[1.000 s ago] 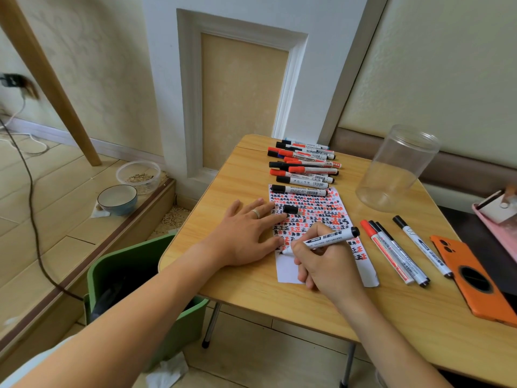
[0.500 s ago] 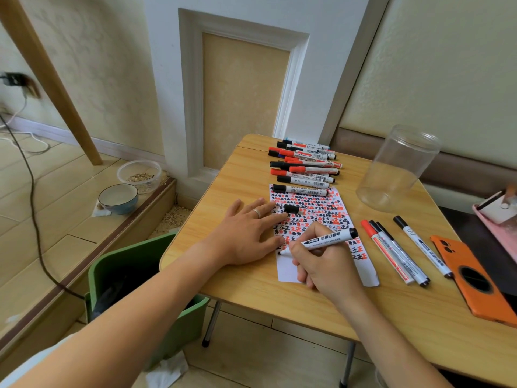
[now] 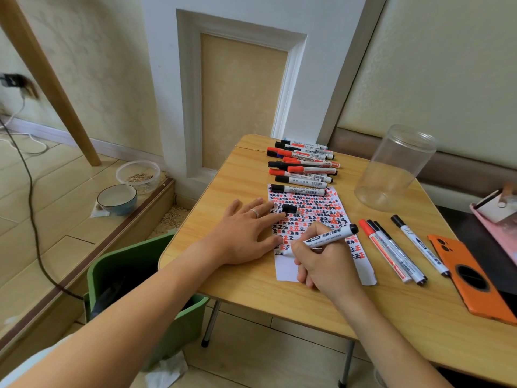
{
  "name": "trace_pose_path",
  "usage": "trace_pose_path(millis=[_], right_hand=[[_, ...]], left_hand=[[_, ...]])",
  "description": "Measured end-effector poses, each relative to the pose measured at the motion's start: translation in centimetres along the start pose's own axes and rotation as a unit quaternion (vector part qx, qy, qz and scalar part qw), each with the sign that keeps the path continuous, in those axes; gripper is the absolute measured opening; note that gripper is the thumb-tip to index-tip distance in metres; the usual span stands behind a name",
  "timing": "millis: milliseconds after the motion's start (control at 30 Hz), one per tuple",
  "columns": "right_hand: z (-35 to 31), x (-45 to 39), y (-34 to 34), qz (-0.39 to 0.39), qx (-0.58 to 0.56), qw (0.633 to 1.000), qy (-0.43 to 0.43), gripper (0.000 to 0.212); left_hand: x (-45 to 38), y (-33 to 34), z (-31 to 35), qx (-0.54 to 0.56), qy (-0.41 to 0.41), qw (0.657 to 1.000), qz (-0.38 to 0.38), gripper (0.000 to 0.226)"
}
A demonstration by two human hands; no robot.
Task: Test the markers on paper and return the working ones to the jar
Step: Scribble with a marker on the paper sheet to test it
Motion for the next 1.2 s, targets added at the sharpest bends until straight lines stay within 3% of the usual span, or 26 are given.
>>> trace_pose_path(millis=[200,433,533,733,867,1200], right_hand=[[0.1,0.0,-0.1,0.003,-0.009,1.000,0.007,0.015],[0.4,-0.1,-0.5,0.006,-0.048,0.998,0.027,0.015],[0.7,-0.2,-0.4,0.004,-0.062,0.997,0.038,0.013],[0.9,-0.3,-0.5,0.004,-0.099,0.994,0.056,0.012],[0.7,-0.2,-0.9,0.015,-0.159,0.986,0.053,0.011],[0.4,-0.3,-1.1,0.010,-0.205,0.978,0.035,0.011]], left_hand=[[0.0,-0.3,0.2,0.019,-0.003,1.000,0.009,0.062],[-1.2,-2.0,1.5,0.056,-0.058,0.991,0.108,0.055],[-2.6,-2.1,2.1,0.051,-0.040,0.989,0.134,0.053],[-4.6,-1.3,2.8,0.024,-0.013,0.991,0.134,0.033],[-4.2,-1.7,2.5,0.077,-0.007,0.984,0.159,0.020],[-0.1,-2.0,3.0,0.117,0.033,0.985,0.126,0.021]])
Point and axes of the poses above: each hand's wrist, its own x-axis away from the middle knuckle, its own y-axis out of the palm, z = x × y, the point moved 6 cm from there along -x, towards the middle knuckle, and after that the axes turned 15 degrees about x, right-handed, at the moved point
